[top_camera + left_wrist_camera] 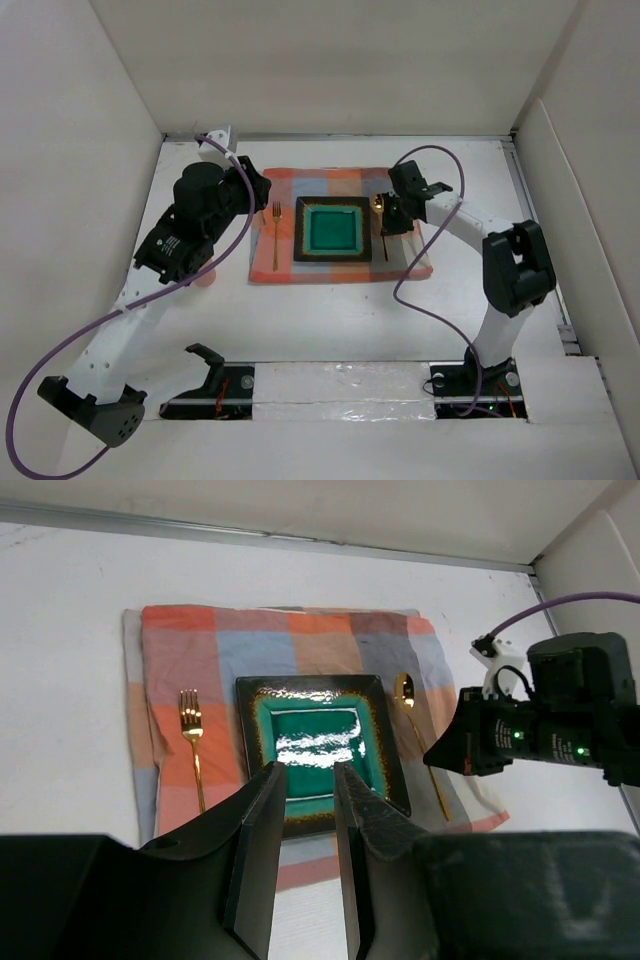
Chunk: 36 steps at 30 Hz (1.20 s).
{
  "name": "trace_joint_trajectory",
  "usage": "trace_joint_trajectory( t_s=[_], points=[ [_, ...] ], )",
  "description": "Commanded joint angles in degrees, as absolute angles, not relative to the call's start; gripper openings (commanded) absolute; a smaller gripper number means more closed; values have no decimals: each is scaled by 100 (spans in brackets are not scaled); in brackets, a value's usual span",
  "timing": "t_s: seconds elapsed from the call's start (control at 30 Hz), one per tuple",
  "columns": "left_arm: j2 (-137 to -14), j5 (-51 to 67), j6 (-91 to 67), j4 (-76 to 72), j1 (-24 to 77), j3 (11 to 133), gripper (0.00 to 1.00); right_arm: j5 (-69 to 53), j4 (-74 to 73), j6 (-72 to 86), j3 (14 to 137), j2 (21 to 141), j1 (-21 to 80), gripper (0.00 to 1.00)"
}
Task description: Set the dinner table for one person
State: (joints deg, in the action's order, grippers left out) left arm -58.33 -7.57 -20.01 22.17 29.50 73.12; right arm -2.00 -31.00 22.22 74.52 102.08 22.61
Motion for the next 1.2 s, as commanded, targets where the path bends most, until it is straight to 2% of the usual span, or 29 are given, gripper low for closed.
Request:
trace_joint_trajectory(
  t_s=[0.0,0.7,1.17],
  points=[
    [-5652,-826,-2021,2092,2936,7269,23,-220,-2725,2364,7576,10327,2285,0],
    [-5695,-905,-1934,2189,2936,7207,23,615,-2654,2681,7532,10758,2232,0],
    [-5783,-888,-1986,2135,2936,7189,22,413,-2760,2479,7243,10688,2109,0]
  ],
)
